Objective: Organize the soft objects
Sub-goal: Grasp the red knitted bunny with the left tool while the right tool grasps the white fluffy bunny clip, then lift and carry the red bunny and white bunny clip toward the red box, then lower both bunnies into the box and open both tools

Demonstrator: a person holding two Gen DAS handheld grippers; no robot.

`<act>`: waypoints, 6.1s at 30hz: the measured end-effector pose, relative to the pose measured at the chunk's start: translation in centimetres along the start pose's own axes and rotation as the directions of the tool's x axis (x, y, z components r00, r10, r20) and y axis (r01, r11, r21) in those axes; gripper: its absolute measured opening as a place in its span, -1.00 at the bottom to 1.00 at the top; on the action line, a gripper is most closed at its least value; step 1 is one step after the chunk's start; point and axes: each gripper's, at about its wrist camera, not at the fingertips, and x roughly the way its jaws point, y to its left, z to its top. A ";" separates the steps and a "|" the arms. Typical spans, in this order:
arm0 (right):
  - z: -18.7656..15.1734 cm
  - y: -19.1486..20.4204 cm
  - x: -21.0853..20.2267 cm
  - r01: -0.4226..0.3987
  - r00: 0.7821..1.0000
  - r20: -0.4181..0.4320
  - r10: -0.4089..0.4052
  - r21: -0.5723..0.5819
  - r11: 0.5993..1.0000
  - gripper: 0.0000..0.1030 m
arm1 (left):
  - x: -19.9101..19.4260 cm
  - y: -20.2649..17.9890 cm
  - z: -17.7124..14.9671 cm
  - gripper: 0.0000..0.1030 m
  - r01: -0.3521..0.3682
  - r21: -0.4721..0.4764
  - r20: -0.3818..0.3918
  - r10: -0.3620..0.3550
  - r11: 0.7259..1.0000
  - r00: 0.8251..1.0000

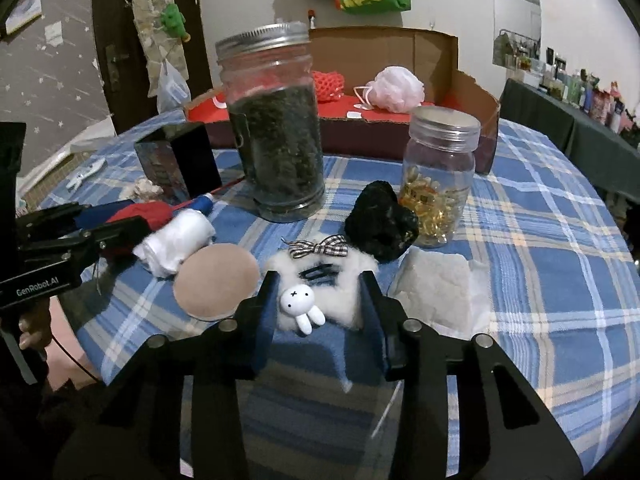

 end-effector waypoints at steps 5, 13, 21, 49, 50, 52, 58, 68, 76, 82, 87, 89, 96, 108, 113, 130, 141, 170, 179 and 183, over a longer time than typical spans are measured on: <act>0.4 0.2 -1.1 -0.005 1.000 0.026 0.005 -0.006 1.000 -0.27 | -0.6 -0.5 0.6 -0.23 0.008 0.012 0.019 -0.008 1.000 1.000; 0.6 0.3 -1.3 -0.011 1.000 0.027 0.011 -0.009 1.000 -0.27 | -0.8 -0.9 0.8 -0.23 0.016 0.003 0.015 -0.016 1.000 1.000; 0.5 -0.1 -1.4 -0.027 0.999 0.027 0.026 0.003 1.000 -0.27 | -1.1 -0.9 0.9 -0.23 -0.004 0.029 0.023 0.004 1.000 1.000; -0.8 0.4 0.0 0.027 1.000 0.003 -0.027 -0.039 0.999 -0.06 | 0.5 -1.2 -0.5 0.06 -0.020 0.098 -0.015 0.021 0.995 1.000; -0.8 0.3 0.0 0.030 1.000 0.003 -0.030 -0.039 0.999 -0.06 | 0.6 -1.1 -0.5 0.06 -0.023 0.094 -0.017 0.024 0.995 1.000; -0.9 0.2 0.1 0.027 1.000 0.001 -0.027 -0.035 0.999 -0.06 | 0.7 -0.9 -0.5 0.05 -0.019 0.089 -0.020 0.021 0.996 1.000; -0.9 -0.2 -0.1 -0.033 0.999 0.013 0.033 -0.005 0.999 -0.26 | 0.1 -1.2 -0.4 -0.27 -0.004 0.089 -0.006 0.005 0.996 1.000; 0.1 0.4 -2.1 -0.024 0.997 0.077 0.027 -0.036 0.999 -0.27 | -1.3 -1.9 0.8 -0.27 0.022 0.095 0.044 -0.026 0.995 0.999; 0.1 -0.5 -2.7 -0.007 0.997 0.079 0.009 -0.019 1.000 -0.27 | -2.2 0.0 1.1 -0.27 -0.010 0.047 0.043 0.008 0.999 0.999; 0.2 -1.5 -3.7 0.029 0.996 0.084 -0.028 -0.011 1.000 -0.26 | -3.1 2.1 1.3 -0.27 -0.043 0.012 0.047 0.042 0.999 0.998; 0.4 -3.0 -4.1 0.070 0.995 0.073 -0.070 -0.001 0.998 -0.26 | -3.4 3.9 1.8 -0.27 -0.086 0.002 0.033 0.086 0.996 0.996; 0.4 -3.7 -4.1 0.083 0.994 0.066 -0.083 -0.004 0.997 -0.26 | -3.3 4.9 2.1 -0.27 -0.096 0.004 0.025 0.096 0.995 0.995; 1.5 -6.4 -3.4 0.102 0.995 0.025 -0.102 -0.003 0.995 -0.26 | -1.4 7.6 3.3 -0.27 -0.090 0.036 -0.018 0.091 0.995 0.996; 4.7 -9.6 -1.5 0.080 0.997 -0.007 -0.081 -0.066 0.995 -0.26 | 2.3 9.7 6.1 -0.27 -0.059 0.162 -0.056 0.068 0.985 0.996; 6.0 -10.5 -0.5 0.091 0.995 -0.019 -0.093 -0.111 0.990 -0.26 | 3.4 10.0 7.2 -0.27 -0.029 0.192 -0.070 0.043 0.981 0.997; 7.7 -11.6 0.8 0.092 0.994 -0.048 -0.103 -0.190 0.978 -0.26 | 4.9 9.8 9.2 -0.27 0.003 0.236 -0.096 0.020 0.972 0.995; 11.9 -11.0 1.2 0.061 0.997 -0.027 -0.070 -0.259 0.964 -0.26 | 4.7 9.5 13.1 -0.27 0.072 0.217 -0.077 -0.056 0.974 0.995; 22.5 -10.4 19.3 0.120 0.910 -0.376 -0.173 -0.161 0.980 -0.26 | 21.0 8.0 21.5 -0.27 -0.147 0.152 -0.322 0.189 0.977 0.928; 22.6 -11.2 20.4 0.142 0.903 -0.385 -0.191 -0.154 0.978 -0.26 | 20.9 8.2 23.5 -0.26 -0.164 0.125 -0.254 0.191 0.978 0.948; 22.6 -11.3 20.1 0.141 0.910 -0.369 -0.188 -0.150 0.979 -0.26 | 21.4 8.3 23.2 -0.26 -0.181 0.124 -0.263 0.208 0.976 0.942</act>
